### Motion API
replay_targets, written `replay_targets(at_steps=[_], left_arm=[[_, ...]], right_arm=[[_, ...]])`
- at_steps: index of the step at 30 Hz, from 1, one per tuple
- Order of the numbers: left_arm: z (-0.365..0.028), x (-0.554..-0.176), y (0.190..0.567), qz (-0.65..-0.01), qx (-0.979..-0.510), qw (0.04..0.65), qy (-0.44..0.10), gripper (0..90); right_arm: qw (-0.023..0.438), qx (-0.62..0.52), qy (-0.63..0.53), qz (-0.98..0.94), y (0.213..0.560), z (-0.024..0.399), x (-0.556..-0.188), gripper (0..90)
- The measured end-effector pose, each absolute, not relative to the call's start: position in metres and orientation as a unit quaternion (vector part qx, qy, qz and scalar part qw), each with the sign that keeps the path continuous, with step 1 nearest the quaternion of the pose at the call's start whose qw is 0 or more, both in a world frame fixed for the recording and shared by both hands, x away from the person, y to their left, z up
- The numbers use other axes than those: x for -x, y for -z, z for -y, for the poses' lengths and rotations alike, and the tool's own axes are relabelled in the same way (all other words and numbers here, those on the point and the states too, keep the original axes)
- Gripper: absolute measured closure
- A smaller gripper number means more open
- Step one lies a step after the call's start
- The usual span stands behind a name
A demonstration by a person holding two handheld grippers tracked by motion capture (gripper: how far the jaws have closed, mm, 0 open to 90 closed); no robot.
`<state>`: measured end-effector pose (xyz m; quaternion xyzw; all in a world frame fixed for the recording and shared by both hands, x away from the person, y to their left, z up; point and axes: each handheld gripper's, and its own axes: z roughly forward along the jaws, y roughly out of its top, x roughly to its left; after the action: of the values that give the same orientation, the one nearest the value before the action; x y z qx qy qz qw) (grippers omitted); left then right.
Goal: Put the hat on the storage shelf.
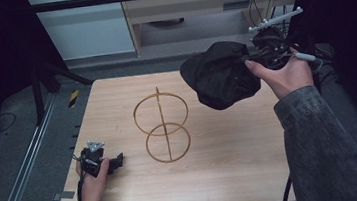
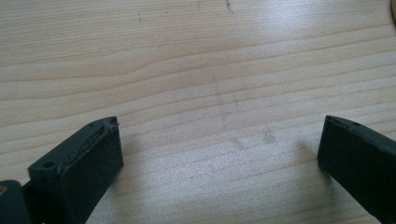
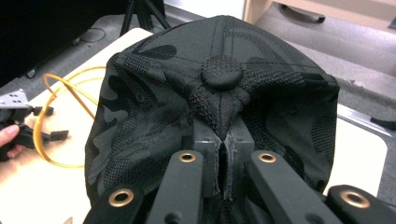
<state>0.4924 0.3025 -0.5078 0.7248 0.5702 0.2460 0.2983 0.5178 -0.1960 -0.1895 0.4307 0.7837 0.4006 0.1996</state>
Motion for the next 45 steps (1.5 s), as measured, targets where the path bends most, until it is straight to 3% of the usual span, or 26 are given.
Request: replay_targets(at_steps=[45], left_arm=[[-0.303,-0.492,0.508,-0.57,-0.725,0.298,-0.246,0.0]], right_arm=[[0.167,-0.36,-0.445,-0.803,0.166,0.124,-0.509,86.5]])
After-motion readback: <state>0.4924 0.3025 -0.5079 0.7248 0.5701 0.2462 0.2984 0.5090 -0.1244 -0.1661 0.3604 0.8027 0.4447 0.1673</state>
